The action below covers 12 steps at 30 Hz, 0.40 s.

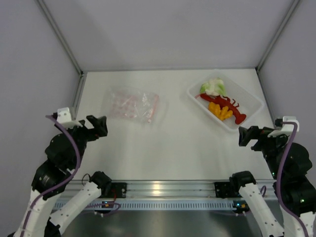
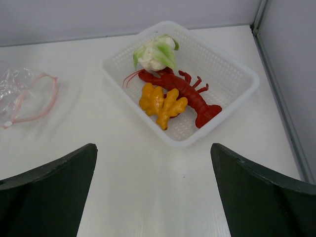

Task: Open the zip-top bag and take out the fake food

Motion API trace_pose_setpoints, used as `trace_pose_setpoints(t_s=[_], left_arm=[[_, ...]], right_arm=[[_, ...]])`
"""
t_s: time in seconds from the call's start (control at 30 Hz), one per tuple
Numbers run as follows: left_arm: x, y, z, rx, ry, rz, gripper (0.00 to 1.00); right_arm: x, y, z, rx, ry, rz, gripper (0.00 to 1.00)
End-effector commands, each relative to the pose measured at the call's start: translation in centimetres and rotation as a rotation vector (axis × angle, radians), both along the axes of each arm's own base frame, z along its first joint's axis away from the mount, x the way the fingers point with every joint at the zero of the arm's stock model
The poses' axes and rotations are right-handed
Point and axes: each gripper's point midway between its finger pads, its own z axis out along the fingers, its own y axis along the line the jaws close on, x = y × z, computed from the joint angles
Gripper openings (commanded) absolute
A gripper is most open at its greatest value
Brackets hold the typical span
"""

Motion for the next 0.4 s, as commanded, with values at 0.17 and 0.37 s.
trace_pose_setpoints(t_s=[0.17, 0.37], left_arm=[[-4.2, 4.2, -1.7, 0.101, 0.016, 0.056, 0.98], [-4.5, 4.6, -1.8, 0.090, 0.009, 0.065, 0.98]], right_arm=[[-2.8, -2.3, 0.6, -0.053, -0.046, -0.053, 0.99], [-2.8, -2.6, 0.6, -0.052, -0.041, -0.071, 0.99]])
